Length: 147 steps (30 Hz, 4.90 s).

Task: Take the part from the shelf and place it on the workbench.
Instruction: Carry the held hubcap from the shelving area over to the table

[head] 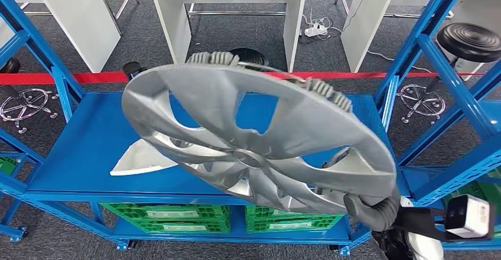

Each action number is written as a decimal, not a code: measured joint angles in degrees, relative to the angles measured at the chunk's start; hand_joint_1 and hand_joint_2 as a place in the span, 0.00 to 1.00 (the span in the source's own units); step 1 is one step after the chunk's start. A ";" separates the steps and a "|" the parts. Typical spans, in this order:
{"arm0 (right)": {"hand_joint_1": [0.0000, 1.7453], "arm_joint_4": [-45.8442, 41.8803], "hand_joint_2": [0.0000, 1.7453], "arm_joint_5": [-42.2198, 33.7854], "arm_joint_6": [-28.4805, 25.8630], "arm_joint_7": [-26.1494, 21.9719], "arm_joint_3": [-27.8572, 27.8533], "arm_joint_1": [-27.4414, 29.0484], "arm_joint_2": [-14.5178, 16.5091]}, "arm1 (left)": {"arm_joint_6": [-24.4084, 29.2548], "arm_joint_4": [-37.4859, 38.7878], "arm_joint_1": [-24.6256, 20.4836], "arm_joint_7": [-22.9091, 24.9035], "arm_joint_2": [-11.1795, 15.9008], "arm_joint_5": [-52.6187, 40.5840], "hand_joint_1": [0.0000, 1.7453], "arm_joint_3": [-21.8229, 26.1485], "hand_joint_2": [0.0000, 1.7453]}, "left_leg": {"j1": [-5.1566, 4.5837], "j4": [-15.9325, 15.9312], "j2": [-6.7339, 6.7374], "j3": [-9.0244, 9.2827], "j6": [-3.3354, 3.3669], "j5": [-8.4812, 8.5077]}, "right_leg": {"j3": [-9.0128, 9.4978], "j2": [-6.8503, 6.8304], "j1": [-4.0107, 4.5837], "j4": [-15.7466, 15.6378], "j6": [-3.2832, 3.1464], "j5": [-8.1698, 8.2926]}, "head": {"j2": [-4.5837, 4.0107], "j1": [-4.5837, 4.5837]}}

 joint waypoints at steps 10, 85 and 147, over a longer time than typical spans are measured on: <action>1.00 3.27 1.00 -0.15 3.21 -2.38 5.55 -3.42 -4.58 | -0.16 0.00 -0.01 -0.02 0.37 0.90 0.00 1.45 1.00 | -0.22 0.14 0.00 -0.02 0.10 -0.11 | 0.02 0.00 -0.25 -0.10 0.11 0.04 | 0.00 0.00; 1.00 7.50 1.00 -1.31 4.81 -4.21 10.46 -8.86 -3.54 | 3.42 -0.49 -0.71 1.65 2.75 -3.10 0.00 2.21 1.00 | 0.22 0.14 0.85 -0.80 1.29 0.19 | -11.86 -0.05 -0.27 16.26 1.26 -1.26 | 0.00 0.24; 1.00 7.99 1.00 3.15 5.39 -4.19 9.21 -9.27 -0.72 | 2.48 -0.78 -0.88 3.29 3.25 -3.08 0.00 2.95 1.00 | 1.17 0.01 -3.18 -5.54 -0.24 5.35 | -4.12 1.43 -0.80 5.73 1.55 -1.05 | 0.00 0.61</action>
